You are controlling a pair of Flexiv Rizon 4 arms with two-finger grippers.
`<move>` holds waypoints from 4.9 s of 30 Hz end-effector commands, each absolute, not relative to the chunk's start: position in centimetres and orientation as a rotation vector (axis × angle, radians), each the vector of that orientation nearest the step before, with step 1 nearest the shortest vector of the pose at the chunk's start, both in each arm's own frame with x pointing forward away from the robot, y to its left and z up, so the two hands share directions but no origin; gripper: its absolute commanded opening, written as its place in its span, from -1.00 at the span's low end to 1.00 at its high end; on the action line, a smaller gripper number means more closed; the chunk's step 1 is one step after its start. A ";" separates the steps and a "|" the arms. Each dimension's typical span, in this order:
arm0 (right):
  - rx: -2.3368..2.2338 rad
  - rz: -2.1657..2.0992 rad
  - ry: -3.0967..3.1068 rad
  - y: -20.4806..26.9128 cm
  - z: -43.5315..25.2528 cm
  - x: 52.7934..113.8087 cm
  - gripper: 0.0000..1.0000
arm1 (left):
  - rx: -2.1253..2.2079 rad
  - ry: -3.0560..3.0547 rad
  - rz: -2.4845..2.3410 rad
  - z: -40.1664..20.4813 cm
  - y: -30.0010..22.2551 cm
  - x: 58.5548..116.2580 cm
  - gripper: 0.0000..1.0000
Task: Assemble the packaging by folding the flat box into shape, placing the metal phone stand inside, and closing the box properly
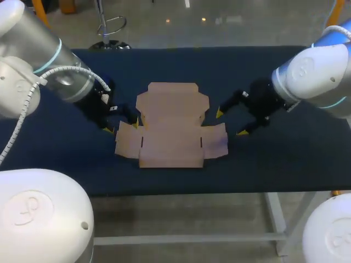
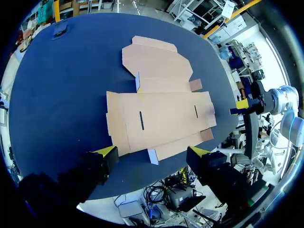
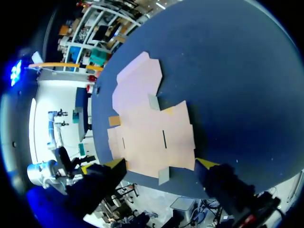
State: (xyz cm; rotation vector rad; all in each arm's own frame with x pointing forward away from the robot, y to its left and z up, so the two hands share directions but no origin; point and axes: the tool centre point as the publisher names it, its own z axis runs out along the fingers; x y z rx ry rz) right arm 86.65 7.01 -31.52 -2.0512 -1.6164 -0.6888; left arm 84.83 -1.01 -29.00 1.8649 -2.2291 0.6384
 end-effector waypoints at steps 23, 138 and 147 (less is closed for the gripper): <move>-1.873 -0.666 -1.595 5.5 -31.3 89.8 1.00 | 1.763 -2.268 0.721 -26.5 -0.9 86.9 1.00; -1.284 -0.972 -1.560 14.5 -41.1 107.9 -1.00 | 1.700 -2.232 0.809 -24.7 0.3 89.2 1.00; -1.221 -1.067 -1.588 14.1 -37.6 107.7 -1.00 | 1.579 -2.297 1.022 -25.1 -0.1 89.2 1.00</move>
